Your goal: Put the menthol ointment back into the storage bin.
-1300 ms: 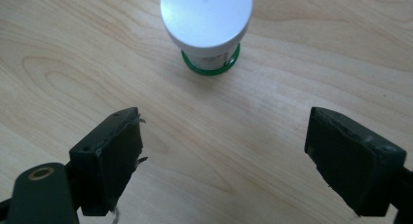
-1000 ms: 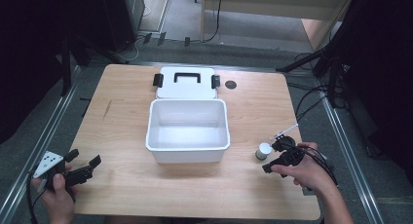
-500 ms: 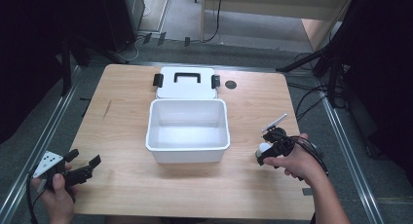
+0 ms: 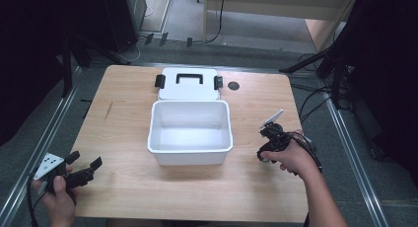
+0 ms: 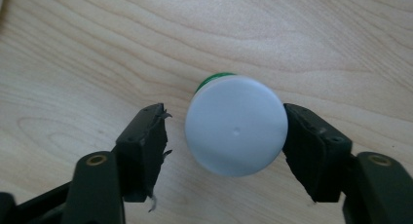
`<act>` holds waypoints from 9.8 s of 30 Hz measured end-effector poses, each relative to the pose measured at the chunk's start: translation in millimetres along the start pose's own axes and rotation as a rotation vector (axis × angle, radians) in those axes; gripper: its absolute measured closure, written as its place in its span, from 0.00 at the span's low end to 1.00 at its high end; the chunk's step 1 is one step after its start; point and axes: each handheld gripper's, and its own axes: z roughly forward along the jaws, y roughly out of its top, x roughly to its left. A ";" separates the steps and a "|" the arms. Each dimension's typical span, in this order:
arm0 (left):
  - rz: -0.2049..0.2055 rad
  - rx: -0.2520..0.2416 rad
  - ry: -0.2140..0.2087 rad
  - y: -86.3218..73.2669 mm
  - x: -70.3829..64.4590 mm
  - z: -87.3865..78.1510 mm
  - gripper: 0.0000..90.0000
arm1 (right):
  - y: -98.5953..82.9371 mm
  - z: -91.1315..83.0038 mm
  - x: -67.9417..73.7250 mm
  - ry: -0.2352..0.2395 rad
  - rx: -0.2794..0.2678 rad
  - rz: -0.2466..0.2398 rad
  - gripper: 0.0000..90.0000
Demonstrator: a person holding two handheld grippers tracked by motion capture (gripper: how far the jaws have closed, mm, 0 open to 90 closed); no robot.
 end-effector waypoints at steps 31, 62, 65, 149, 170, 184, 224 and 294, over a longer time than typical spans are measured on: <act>-0.009 -0.003 0.001 0.2 0.4 0.3 0.10 | 30.8 -48.6 21.9 0.043 -0.009 -0.156 0.57; -0.015 -0.005 -0.003 0.7 1.3 0.8 0.10 | 85.6 -140.7 62.4 0.056 -0.054 -0.255 0.57; -0.016 -0.004 -0.001 0.7 1.3 0.8 0.10 | 89.5 -144.2 69.3 0.064 -0.056 -0.268 0.57; -0.017 -0.001 -0.002 0.8 1.8 1.5 0.10 | 125.6 -16.8 150.5 0.098 0.046 -0.513 0.57; -0.017 0.000 -0.002 0.8 1.7 1.5 0.10 | 122.9 1.6 156.0 0.012 0.119 -0.567 0.57; -0.017 0.001 -0.003 0.8 1.8 1.5 0.10 | 122.1 2.6 157.1 0.002 0.134 -0.583 0.57; -0.023 -0.004 -0.004 0.9 2.6 1.1 0.10 | 118.1 -49.0 151.7 0.014 0.022 -0.547 0.37; -0.005 0.011 0.003 0.9 0.6 1.3 0.10 | -33.2 -54.1 -30.8 0.017 -0.378 -0.051 0.15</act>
